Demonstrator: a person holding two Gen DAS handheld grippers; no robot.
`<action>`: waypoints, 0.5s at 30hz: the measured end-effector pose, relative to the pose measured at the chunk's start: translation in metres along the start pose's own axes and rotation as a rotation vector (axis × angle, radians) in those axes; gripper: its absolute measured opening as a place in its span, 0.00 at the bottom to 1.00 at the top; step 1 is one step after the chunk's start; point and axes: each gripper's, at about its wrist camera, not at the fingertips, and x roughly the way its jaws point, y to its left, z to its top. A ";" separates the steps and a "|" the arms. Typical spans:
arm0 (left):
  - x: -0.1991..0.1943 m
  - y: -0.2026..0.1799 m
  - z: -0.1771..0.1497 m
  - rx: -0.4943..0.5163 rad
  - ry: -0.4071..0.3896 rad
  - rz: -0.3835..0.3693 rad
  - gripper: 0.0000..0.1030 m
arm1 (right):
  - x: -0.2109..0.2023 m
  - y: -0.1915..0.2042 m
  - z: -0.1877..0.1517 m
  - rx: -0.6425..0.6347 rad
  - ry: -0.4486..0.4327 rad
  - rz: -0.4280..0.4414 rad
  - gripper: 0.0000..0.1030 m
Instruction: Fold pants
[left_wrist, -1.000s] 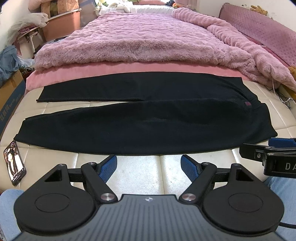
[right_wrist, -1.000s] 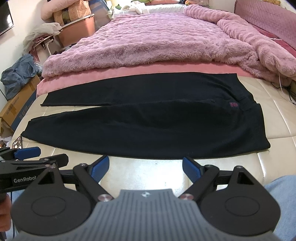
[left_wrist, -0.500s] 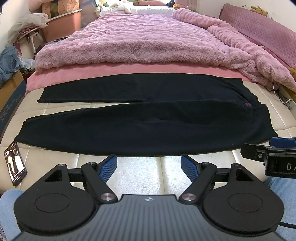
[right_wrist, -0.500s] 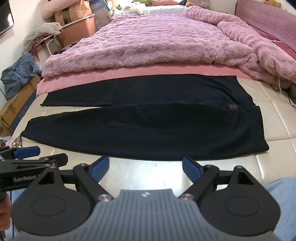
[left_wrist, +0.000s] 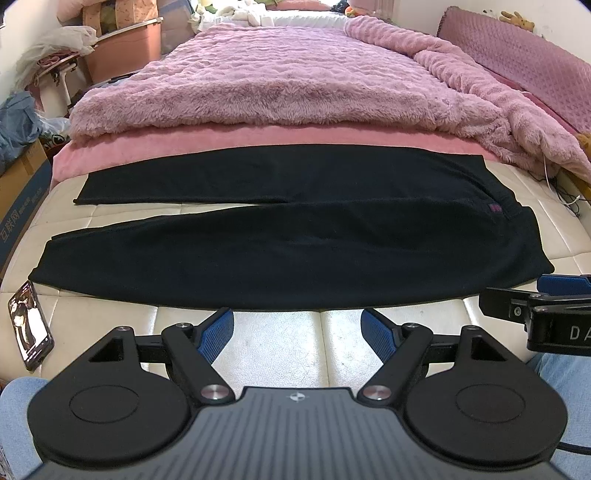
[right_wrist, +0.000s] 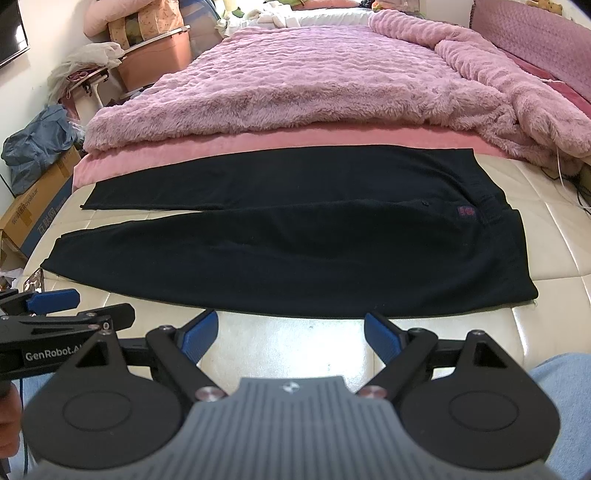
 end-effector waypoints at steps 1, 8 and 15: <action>0.000 0.000 0.000 0.000 0.001 -0.001 0.89 | 0.000 0.000 0.000 0.000 0.001 0.000 0.80; 0.001 0.000 -0.001 0.000 0.004 -0.001 0.89 | 0.002 0.000 0.000 0.002 0.007 0.001 0.80; 0.004 0.000 -0.001 0.000 0.009 -0.003 0.89 | 0.004 0.000 0.001 0.005 0.015 0.002 0.80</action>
